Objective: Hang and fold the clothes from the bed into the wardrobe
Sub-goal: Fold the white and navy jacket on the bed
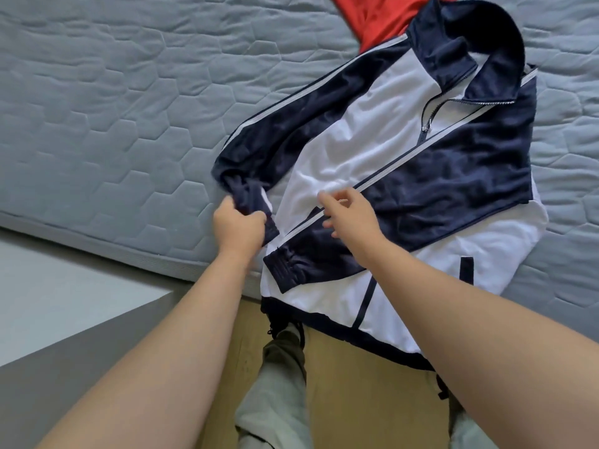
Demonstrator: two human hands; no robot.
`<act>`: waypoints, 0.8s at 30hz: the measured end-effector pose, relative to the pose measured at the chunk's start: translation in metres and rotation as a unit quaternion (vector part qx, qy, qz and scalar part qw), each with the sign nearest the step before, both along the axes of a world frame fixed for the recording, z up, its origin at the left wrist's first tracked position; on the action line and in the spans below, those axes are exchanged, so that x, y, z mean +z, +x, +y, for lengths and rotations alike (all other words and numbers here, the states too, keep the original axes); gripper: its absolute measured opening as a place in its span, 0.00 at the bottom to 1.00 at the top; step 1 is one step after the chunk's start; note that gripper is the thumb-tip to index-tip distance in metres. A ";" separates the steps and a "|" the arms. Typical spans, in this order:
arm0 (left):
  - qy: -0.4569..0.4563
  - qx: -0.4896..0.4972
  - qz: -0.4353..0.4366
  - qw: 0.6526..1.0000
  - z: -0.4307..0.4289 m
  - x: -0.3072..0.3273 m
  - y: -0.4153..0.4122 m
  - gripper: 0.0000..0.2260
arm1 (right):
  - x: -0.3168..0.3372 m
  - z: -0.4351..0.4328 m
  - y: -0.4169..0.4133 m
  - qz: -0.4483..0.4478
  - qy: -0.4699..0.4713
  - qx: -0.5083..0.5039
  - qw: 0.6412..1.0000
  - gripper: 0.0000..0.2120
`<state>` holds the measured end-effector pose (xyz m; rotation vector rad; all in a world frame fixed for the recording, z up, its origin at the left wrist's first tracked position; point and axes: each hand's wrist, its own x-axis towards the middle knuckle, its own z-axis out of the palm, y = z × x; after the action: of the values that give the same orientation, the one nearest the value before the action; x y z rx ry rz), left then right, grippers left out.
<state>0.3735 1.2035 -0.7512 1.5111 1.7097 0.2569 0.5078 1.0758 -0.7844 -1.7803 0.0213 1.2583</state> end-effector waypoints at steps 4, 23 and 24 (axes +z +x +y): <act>-0.032 -0.568 0.079 0.819 -0.024 0.035 0.038 0.14 | 0.009 -0.002 0.030 -0.080 -0.026 -0.133 0.988 0.21; -0.363 0.021 -0.142 0.921 -0.030 -0.035 0.141 0.10 | -0.014 -0.073 0.033 -0.118 -0.201 0.008 0.972 0.36; -0.379 -0.024 -0.136 0.915 -0.033 -0.034 0.147 0.12 | -0.013 -0.073 0.036 -0.140 -0.197 0.017 0.970 0.37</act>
<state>0.5203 1.1700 -0.7856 0.8830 1.3154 -0.2067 0.5436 1.0032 -0.7971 -2.2980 0.0860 1.0652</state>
